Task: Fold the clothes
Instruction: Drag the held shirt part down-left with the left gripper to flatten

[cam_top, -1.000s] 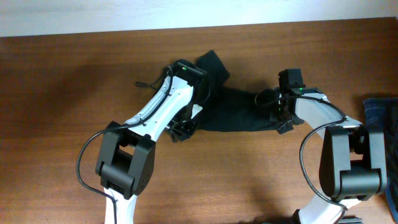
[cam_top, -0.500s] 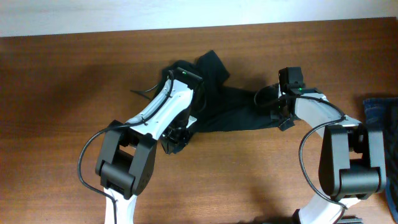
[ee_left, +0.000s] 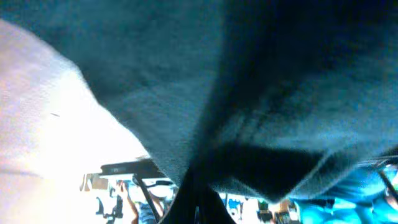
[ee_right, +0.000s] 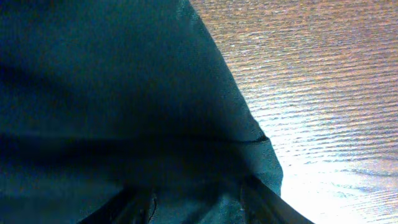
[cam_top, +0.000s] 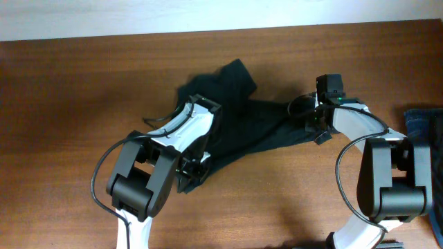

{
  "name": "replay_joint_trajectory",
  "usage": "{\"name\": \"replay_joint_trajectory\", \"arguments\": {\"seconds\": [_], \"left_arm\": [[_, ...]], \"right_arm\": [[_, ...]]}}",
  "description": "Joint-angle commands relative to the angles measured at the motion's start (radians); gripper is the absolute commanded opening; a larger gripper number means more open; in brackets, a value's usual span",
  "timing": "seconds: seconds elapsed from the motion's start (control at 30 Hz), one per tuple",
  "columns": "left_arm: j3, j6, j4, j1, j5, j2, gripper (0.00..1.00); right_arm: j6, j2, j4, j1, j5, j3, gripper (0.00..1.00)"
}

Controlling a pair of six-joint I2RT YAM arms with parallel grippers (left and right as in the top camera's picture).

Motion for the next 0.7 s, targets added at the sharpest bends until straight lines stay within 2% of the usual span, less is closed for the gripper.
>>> {"name": "replay_joint_trajectory", "arguments": {"seconds": [0.0,0.07,0.2,0.3,0.37,0.4,0.47,0.6,0.67], "left_arm": [[-0.038,-0.013,0.005,-0.001,0.004,-0.021,0.01],[-0.052,-0.014,0.014,-0.001,0.005,-0.021,0.01],[-0.064,-0.013,0.018,-0.001,0.008,-0.021,0.07],[-0.064,-0.013,0.016,-0.001,0.011,-0.021,0.19],[-0.064,-0.013,0.016,-0.001,0.024,-0.021,0.3],[-0.064,-0.013,0.016,-0.001,0.031,-0.023,0.34],[-0.064,-0.013,0.015,-0.001,0.034,-0.03,0.37],[-0.055,-0.013,0.02,-0.001,0.039,-0.08,0.39],[-0.037,-0.013,0.038,-0.001,0.057,-0.121,0.4]], "right_arm": [[-0.007,0.01,0.002,-0.011,0.016,-0.009,0.5],[-0.007,0.01,0.002,-0.011,0.016,-0.009,0.5],[-0.007,0.01,0.001,-0.011,0.016,-0.009,0.5],[-0.007,0.01,0.002,-0.011,0.016,-0.009,0.52],[-0.007,0.01,0.001,-0.011,0.016,-0.009,0.6],[-0.007,0.01,0.001,-0.011,0.016,-0.009,0.68],[-0.007,0.01,0.001,-0.011,0.016,-0.009,0.82],[-0.007,0.01,-0.006,-0.011,0.016,-0.009,0.97],[-0.007,0.008,-0.019,-0.011,0.016,-0.003,0.99]]}}
